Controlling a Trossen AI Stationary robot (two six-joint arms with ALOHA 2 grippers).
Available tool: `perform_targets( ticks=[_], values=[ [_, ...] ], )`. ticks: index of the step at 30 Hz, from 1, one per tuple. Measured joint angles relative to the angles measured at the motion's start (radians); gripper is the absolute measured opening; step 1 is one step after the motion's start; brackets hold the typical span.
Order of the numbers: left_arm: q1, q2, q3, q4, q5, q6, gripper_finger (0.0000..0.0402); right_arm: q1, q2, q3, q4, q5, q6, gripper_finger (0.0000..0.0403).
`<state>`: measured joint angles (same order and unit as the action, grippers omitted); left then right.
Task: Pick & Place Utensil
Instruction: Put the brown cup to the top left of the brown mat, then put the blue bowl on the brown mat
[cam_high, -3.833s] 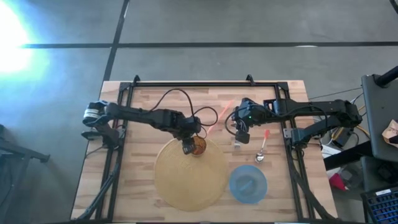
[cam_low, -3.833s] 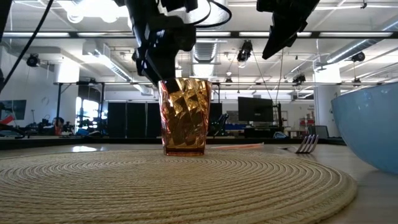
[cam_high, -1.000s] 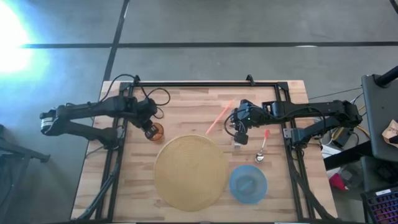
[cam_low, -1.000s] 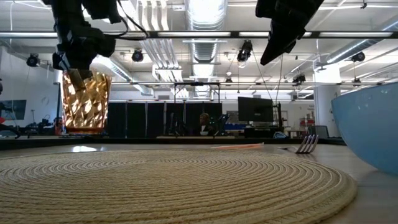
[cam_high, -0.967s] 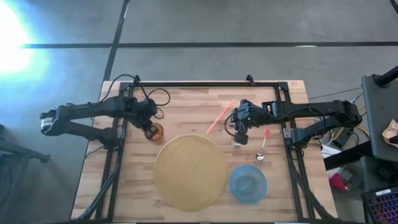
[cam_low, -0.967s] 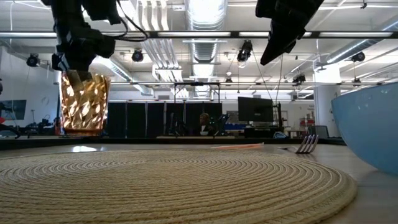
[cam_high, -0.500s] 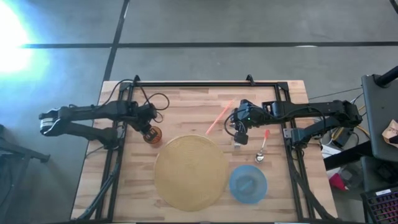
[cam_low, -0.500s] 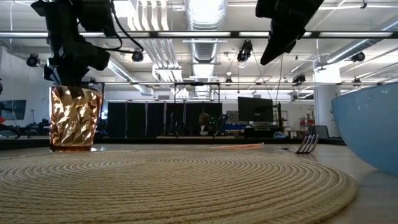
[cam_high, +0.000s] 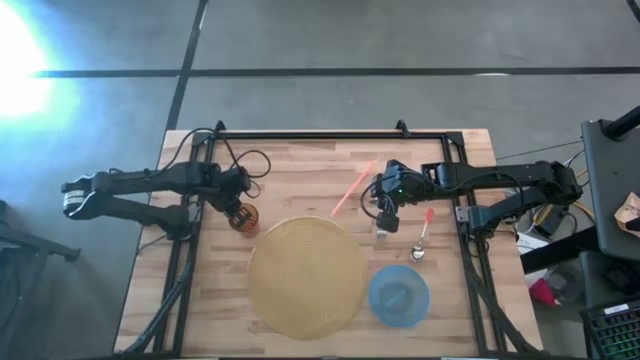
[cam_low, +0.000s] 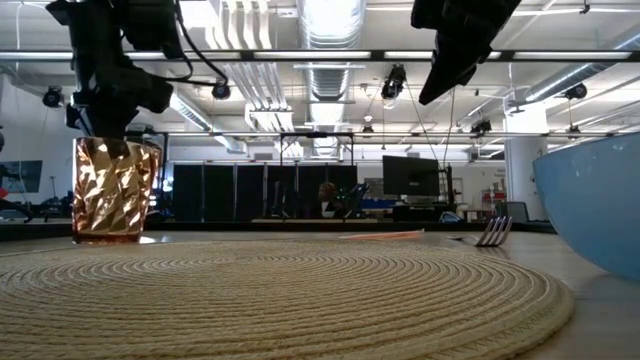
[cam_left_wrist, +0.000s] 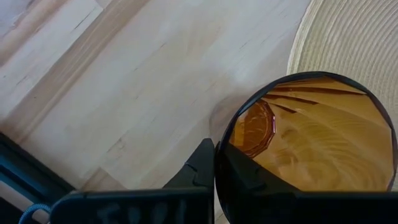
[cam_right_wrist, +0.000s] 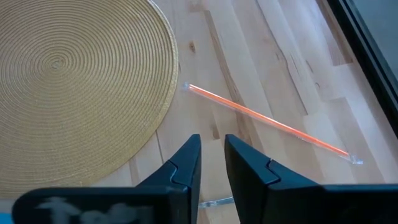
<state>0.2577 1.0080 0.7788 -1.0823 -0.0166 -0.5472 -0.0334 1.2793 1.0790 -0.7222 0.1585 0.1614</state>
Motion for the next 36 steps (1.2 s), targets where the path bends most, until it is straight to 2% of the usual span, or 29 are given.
perform_targets(
  ticks=[19, 27, 36],
  values=[
    [0.000, 0.001, -0.002, -0.018, 0.001, 0.035, 0.0033, 0.000, 0.000, 0.000, -0.002, 0.000, 0.000, 0.0079],
    [0.000, 0.001, -0.002, -0.018, 0.001, 0.060, 0.0085, 0.000, 0.000, 0.000, -0.004, -0.001, 0.029, 0.0069],
    [0.000, 0.001, -0.002, -0.018, 0.001, 0.061, 0.0148, 0.000, 0.000, 0.000, -0.006, -0.001, 0.074, 0.0101]
  ],
)
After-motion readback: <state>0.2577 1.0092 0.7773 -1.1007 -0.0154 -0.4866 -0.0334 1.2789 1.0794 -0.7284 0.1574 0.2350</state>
